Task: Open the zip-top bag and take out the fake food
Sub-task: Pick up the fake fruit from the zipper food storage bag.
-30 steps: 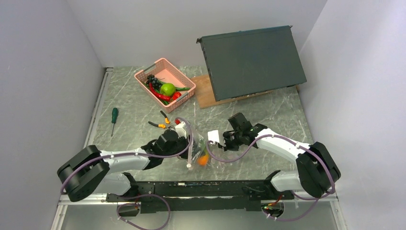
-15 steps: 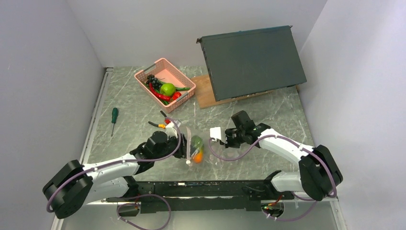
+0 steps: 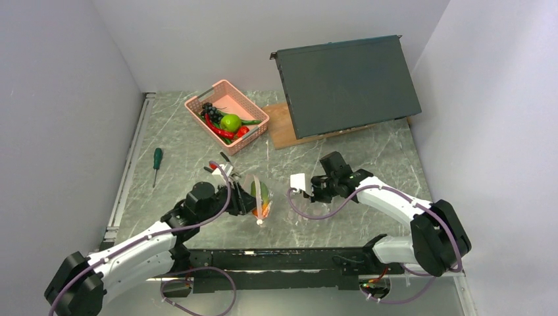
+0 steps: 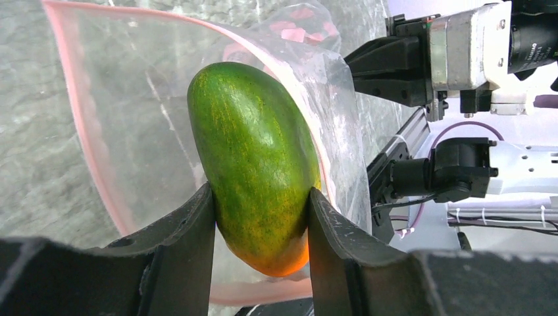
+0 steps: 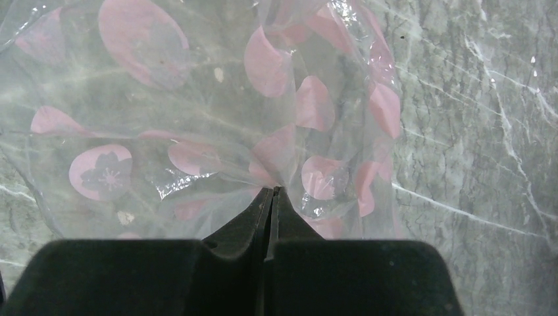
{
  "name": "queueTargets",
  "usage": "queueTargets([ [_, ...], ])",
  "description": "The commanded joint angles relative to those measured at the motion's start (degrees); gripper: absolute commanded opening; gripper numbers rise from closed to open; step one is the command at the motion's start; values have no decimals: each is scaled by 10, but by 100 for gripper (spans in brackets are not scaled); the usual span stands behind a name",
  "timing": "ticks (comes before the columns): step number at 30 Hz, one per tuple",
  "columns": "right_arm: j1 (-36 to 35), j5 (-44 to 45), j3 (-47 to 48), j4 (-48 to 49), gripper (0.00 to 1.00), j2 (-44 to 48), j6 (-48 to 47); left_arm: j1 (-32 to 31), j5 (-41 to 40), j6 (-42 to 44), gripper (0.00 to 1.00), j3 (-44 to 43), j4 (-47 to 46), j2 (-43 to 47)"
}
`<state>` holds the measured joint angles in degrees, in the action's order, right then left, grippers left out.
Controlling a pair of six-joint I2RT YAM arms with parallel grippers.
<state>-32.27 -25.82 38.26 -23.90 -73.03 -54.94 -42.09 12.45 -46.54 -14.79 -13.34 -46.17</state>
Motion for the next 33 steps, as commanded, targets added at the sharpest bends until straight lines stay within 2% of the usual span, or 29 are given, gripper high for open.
queueTargets([
  [1, 3, -4, -2, 3, 0, 16, -4, 15, -22, 13, 0, 1, 42, 34],
  [12, 3, -4, -5, 4, 0, 15, -7, 36, -93, 4, 0, -23, 155, 67],
  [21, 3, -3, -5, 3, 0, 15, -9, 42, -148, 4, 0, -47, 182, 72],
  [33, 3, -1, -6, 5, 0, 16, -10, 62, -176, 21, 0, -91, 213, 70],
])
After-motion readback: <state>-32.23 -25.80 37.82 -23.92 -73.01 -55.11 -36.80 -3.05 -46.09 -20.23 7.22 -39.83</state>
